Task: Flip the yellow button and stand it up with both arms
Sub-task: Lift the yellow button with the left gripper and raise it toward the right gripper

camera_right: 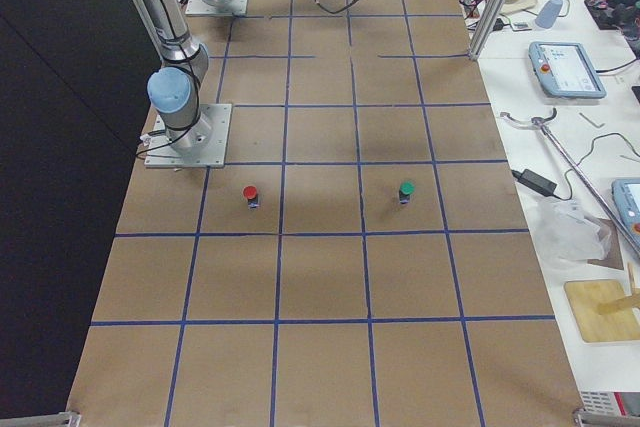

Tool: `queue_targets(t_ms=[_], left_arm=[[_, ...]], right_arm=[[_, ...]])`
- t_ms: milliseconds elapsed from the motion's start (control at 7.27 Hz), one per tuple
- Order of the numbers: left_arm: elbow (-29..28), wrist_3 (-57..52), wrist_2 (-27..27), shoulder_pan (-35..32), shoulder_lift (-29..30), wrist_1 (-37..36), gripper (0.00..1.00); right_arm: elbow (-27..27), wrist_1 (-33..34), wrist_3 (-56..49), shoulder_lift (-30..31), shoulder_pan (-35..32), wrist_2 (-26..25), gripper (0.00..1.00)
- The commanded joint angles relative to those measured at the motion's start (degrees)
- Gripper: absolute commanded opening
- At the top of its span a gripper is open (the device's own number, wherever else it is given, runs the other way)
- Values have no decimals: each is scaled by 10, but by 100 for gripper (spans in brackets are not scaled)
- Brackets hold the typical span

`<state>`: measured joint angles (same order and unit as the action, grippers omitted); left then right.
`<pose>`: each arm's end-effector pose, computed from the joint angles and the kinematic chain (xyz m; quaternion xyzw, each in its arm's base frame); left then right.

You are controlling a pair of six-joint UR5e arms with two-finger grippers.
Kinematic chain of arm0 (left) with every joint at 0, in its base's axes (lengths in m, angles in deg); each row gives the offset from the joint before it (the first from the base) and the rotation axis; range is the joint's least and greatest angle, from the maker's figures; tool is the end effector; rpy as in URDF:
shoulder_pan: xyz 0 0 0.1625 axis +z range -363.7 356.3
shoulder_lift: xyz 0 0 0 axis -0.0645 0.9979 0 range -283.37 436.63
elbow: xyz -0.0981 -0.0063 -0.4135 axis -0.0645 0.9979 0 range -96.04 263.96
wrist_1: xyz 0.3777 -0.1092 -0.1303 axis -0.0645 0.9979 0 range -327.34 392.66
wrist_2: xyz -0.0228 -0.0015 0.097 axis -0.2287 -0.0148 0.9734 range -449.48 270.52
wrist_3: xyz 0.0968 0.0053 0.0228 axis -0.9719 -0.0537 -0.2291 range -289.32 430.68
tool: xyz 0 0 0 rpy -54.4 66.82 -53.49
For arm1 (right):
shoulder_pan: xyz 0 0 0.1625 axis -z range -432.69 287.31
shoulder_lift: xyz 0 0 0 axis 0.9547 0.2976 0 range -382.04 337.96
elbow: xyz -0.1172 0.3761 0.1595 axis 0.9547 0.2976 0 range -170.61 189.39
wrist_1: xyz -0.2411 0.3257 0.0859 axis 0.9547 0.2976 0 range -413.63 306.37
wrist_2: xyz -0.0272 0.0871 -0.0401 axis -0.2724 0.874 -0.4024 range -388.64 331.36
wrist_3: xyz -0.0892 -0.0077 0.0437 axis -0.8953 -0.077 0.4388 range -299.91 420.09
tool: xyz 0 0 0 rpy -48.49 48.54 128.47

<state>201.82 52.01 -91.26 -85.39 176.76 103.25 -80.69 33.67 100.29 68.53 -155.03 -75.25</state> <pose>-0.1612 -0.5079 0.3108 0.0534 -0.6946 0.0560 0.7153 0.1353 -0.5073 0.5146 0.3833 0.8462 0.1208 0.3498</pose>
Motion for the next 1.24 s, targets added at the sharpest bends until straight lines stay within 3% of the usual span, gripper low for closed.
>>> queue_targets(t_ms=[0,275,413,1101], left_arm=[[-3,7,-116,-50,17,-76,8],[-11,6,-175,-106,21,-103,8],[-11,5,-175,-109,25,-103,9],[-9,5,-173,-111,28,-103,12]], right_arm=[[-3,9,14,1,8,55,100],[-8,52,47,-17,-13,54,100],[-5,106,99,-27,-23,53,100],[-10,88,111,3,-22,64,99]])
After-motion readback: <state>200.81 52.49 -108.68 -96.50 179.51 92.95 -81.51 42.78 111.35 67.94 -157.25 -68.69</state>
